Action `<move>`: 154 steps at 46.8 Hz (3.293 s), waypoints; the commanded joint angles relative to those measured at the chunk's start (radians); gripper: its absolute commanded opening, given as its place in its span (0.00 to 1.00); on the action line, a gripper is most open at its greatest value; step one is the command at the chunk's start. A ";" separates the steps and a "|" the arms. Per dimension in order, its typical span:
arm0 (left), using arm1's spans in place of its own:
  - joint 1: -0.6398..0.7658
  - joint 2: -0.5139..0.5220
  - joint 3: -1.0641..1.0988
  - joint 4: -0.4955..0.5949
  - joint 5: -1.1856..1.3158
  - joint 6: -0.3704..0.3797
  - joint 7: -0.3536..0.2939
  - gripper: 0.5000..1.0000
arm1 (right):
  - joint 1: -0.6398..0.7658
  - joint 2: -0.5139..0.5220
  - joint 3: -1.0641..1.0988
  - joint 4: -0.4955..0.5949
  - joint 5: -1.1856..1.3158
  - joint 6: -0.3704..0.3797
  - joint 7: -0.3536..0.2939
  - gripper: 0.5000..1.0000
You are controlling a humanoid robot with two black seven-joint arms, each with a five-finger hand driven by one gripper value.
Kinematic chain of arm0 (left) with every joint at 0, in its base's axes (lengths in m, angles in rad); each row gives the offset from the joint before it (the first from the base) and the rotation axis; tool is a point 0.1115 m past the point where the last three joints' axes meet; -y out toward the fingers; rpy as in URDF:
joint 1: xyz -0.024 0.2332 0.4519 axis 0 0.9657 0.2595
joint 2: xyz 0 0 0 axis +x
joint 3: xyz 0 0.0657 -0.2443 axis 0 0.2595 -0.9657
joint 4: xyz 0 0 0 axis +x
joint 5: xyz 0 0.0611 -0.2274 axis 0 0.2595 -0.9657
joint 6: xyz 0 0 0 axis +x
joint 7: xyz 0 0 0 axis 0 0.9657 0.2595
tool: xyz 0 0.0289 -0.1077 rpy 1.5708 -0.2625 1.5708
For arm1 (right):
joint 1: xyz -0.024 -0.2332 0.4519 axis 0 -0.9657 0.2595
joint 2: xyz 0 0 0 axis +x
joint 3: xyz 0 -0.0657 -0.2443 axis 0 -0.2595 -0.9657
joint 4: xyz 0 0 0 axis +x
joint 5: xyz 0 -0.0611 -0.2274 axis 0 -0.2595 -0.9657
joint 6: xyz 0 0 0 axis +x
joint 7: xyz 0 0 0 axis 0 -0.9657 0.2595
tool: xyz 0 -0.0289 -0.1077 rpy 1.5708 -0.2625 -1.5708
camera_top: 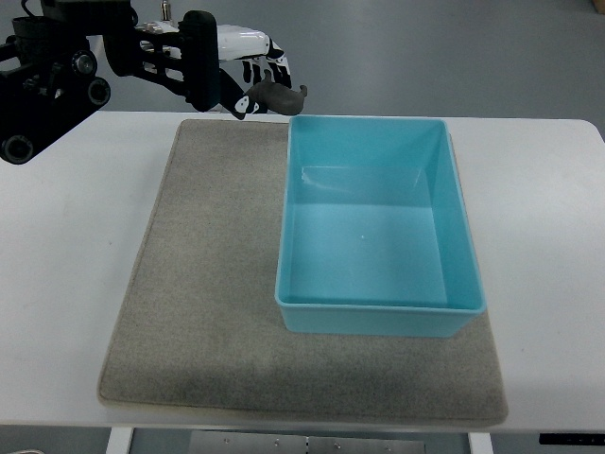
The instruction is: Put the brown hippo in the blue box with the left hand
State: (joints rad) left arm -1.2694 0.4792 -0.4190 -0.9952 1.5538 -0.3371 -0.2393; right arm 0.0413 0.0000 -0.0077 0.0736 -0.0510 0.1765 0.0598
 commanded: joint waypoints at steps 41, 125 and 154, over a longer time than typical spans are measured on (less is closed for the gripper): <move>0.062 -0.133 0.012 -0.137 0.000 0.026 0.003 0.08 | 0.000 0.000 0.000 0.000 0.000 0.000 0.000 0.87; 0.124 -0.151 -0.023 0.044 -0.046 0.142 0.000 0.73 | 0.000 0.000 0.000 0.000 0.000 0.000 0.000 0.87; 0.136 -0.123 -0.011 0.193 -0.354 0.247 0.000 0.99 | 0.000 0.000 0.000 0.000 -0.001 0.000 0.000 0.87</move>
State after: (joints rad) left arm -1.1336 0.3566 -0.4294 -0.8165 1.2573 -0.0911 -0.2394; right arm 0.0412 0.0000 -0.0077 0.0736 -0.0510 0.1764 0.0598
